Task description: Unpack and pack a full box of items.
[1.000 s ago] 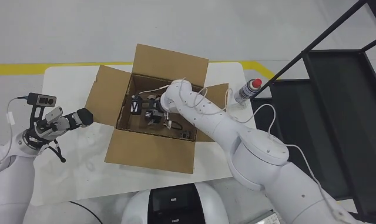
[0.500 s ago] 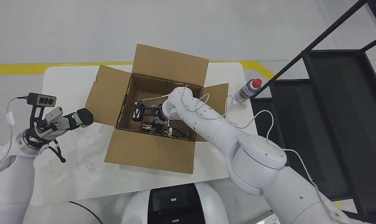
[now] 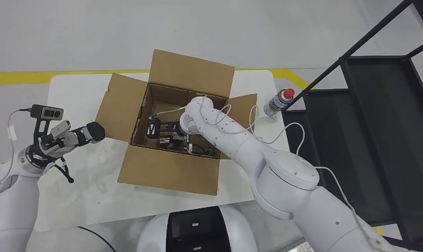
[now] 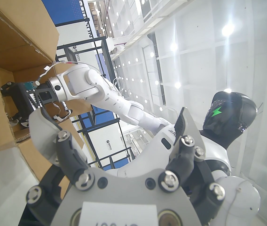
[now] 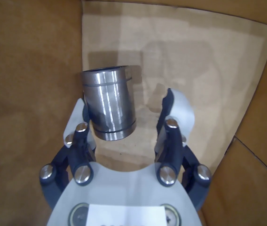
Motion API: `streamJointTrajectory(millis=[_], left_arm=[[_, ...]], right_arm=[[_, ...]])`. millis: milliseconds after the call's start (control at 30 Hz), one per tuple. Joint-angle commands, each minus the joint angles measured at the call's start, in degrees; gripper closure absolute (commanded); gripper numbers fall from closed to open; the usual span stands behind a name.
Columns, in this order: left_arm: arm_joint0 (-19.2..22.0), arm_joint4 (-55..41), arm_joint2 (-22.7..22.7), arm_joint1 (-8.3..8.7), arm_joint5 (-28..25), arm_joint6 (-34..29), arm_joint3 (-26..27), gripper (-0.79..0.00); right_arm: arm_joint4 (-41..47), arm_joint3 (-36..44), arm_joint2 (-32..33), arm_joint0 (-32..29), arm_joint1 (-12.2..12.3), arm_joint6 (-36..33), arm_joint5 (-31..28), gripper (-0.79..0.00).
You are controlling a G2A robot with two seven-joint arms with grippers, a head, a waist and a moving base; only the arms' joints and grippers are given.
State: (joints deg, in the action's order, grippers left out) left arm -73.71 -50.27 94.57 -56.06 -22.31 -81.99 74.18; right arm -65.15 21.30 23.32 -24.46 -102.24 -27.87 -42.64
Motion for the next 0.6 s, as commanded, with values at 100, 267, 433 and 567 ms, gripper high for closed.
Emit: streamJointTrajectory(millis=[100,267,433,567], left_arm=[[0.0,0.0,0.0,0.0,0.0,0.0,0.0,-0.785],[0.0,0.0,0.0,0.0,0.0,0.0,0.0,-0.785],[0.0,0.0,0.0,0.0,0.0,0.0,0.0,-0.785],[0.0,0.0,0.0,0.0,0.0,0.0,0.0,-0.785]], right_arm=[[0.02,-0.96,0.08,0.29,-0.59,-0.24,-0.52,0.0],[-0.19,-1.51,0.21,0.78,-0.97,0.46,-1.56,0.0],[-2.64,-0.82,-0.03,2.02,-0.45,3.34,-4.24,0.0],[-4.28,-0.3,0.38,2.77,0.63,5.19,-4.61,0.0]])
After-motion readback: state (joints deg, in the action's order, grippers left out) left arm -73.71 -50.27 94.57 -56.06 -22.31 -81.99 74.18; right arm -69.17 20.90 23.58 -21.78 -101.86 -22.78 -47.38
